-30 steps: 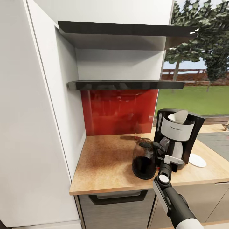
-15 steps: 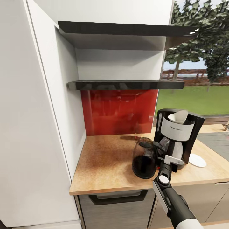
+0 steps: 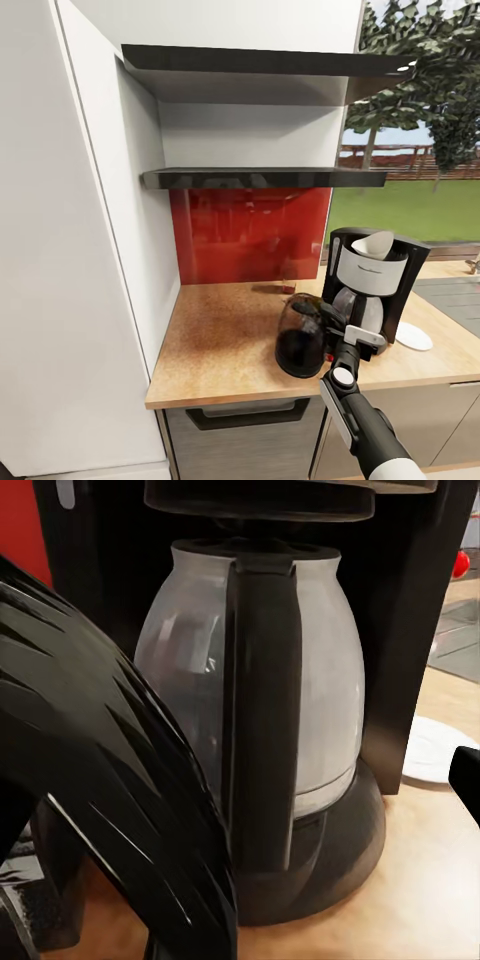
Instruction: Set up a coffee station on the kitchen countertop: keep the coffee maker on the countertop, move the bottle of coffee from the kitchen shelf to the counter next to the coffee maker, place a paper coffee filter on top of the coffee maker, put the saucer next to the coffee maker with the coffee cup on the saucer, and place the electric kettle next to the coffee maker.
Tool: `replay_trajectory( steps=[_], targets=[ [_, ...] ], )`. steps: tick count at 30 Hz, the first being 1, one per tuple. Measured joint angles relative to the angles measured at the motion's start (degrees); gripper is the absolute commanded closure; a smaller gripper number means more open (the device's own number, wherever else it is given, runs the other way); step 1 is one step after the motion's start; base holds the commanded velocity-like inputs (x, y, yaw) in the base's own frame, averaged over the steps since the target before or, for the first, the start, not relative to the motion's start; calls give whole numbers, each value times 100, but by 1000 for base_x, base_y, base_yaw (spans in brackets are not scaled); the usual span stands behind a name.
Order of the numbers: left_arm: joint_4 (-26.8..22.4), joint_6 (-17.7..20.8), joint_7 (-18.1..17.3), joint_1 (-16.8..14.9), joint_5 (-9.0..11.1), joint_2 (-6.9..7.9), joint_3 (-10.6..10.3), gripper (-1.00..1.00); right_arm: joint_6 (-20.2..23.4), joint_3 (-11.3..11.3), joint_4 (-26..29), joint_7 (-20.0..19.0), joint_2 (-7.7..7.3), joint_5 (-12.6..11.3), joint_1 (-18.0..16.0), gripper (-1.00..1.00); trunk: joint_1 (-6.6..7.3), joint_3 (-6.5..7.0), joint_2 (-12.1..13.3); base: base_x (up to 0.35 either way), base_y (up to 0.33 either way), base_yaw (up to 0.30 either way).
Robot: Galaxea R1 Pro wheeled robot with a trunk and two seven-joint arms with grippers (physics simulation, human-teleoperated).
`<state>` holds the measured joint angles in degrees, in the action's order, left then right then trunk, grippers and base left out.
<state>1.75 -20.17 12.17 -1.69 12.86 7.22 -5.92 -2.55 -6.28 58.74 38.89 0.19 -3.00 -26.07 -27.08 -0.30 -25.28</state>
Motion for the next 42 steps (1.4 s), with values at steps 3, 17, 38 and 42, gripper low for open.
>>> replay_trajectory(
  steps=[3, 17, 38, 42],
  targets=[
    [0, 0, -1, 0, 0, 0, 0, -100, -1, 0, 0, 0, 0, -1, 0, -100, 0, 0, 0, 0, 0, 0],
    [0, 7, 9, 0, 8, 0, 0, -100, 0, -2, -1, -3, -1, 6, 0, -100, -1, 0, 1, -144, 124, 0],
    [0, 0, 37, 0, -10, -8, 4, -100, 0, -1, 0, -1, 0, -1, 0, -100, -3, 0, 1, -196, 30, 0],
    [-4, 7, 53, -1, -17, -9, -11, -100, -5, -3, 1, -3, 1, -1, 0, -100, -4, 0, 1, -334, -49, 0]
  ],
)
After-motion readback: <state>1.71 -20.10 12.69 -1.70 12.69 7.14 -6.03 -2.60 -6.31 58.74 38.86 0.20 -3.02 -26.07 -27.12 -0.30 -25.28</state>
